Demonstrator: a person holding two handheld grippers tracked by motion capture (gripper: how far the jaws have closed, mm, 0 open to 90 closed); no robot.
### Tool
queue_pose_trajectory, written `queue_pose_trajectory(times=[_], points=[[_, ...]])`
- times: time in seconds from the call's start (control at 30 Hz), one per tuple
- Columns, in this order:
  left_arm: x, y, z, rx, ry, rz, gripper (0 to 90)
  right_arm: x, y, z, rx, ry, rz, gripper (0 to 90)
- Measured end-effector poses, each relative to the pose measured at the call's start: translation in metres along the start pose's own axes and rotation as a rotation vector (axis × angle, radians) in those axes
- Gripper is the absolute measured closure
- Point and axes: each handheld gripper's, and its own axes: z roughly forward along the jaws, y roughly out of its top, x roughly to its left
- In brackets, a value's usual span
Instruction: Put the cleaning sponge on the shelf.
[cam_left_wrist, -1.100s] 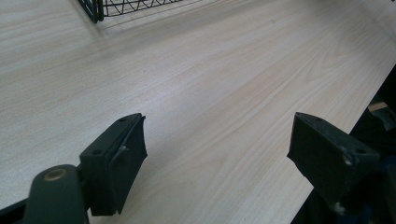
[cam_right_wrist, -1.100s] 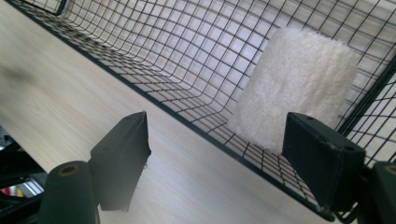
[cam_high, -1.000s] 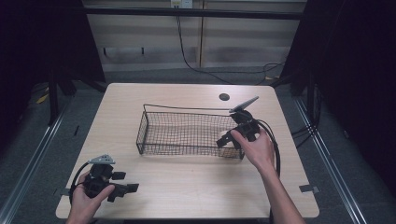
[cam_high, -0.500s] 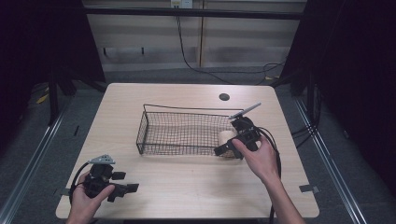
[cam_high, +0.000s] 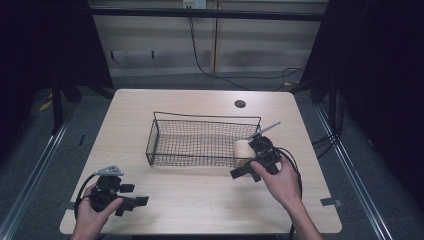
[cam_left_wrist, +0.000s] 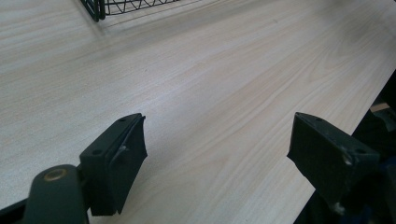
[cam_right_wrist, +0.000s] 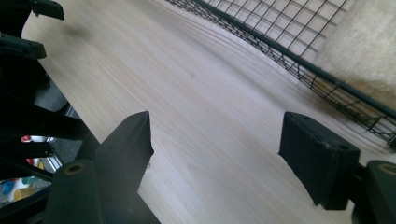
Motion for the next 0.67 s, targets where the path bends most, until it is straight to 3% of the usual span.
queue_pose_trajectory(times=[0.27,0.43,0.5,0.6,0.67], points=[[0.001,0.0,-0.001,0.002,-0.006,-0.003,18.6,-0.004,-0.017,0.004,0.02,-0.04,0.0,24.9],[0.001,0.0,-0.001,0.001,-0.003,-0.005,18.6,-0.008,-0.033,0.002,-0.011,-0.059,0.011,24.9],[0.0,0.001,0.0,0.005,0.004,-0.001,18.6,-0.007,-0.038,0.003,-0.021,-0.089,0.011,26.0],[0.0,0.001,0.001,0.015,0.003,0.005,18.6,-0.008,-0.045,0.011,-0.068,-0.099,-0.005,26.3],[0.001,0.001,0.0,0.007,0.0,0.004,18.6,-0.008,-0.049,0.021,-0.065,-0.123,-0.012,26.3]])
